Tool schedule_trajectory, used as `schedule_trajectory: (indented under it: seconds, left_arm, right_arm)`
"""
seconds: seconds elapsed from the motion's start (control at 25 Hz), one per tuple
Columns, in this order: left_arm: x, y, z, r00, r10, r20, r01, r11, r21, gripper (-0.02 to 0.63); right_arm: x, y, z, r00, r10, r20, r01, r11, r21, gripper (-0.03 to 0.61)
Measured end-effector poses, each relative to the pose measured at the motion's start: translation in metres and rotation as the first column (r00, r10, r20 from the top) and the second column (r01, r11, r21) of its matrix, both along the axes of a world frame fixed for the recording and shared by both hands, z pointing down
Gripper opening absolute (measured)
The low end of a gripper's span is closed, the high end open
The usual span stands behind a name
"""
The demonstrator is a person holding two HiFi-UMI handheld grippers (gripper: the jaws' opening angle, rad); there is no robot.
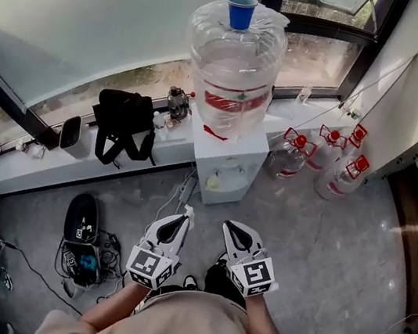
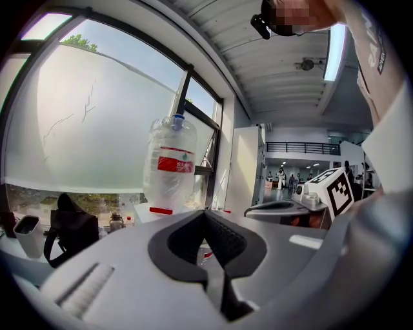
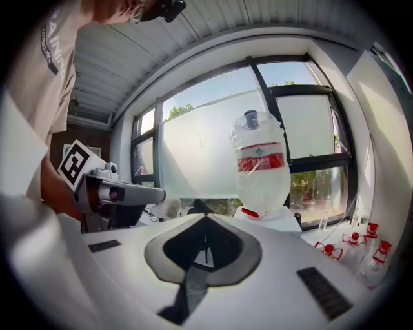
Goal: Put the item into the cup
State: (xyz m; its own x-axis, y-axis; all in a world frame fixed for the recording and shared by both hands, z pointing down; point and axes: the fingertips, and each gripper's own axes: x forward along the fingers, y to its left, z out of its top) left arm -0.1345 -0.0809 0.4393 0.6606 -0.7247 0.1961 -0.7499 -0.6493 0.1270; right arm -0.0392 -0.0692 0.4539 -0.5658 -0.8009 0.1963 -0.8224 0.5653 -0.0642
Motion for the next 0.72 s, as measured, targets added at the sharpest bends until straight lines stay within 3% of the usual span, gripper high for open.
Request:
schedule_trajectory:
  seconds: [0.4, 0.72]
  left_arm:
    - [0.060, -0.063, 0.003, 0.999, 0.003, 0.043, -0.003, 1.000, 0.000, 0.008]
    - [0.082, -0.088, 0.030, 0.998, -0.012, 0.068, 0.017, 0.997, -0.076, 0.008]
  right_arm:
    - [0.050, -0.065, 0.011, 0.999, -0.037, 0.009, 0.037, 0.999, -0.013, 0.011]
    - [0.061, -0.084, 0.036, 0.994, -0.100, -0.038, 0.098, 0.994, -0.051, 0.012]
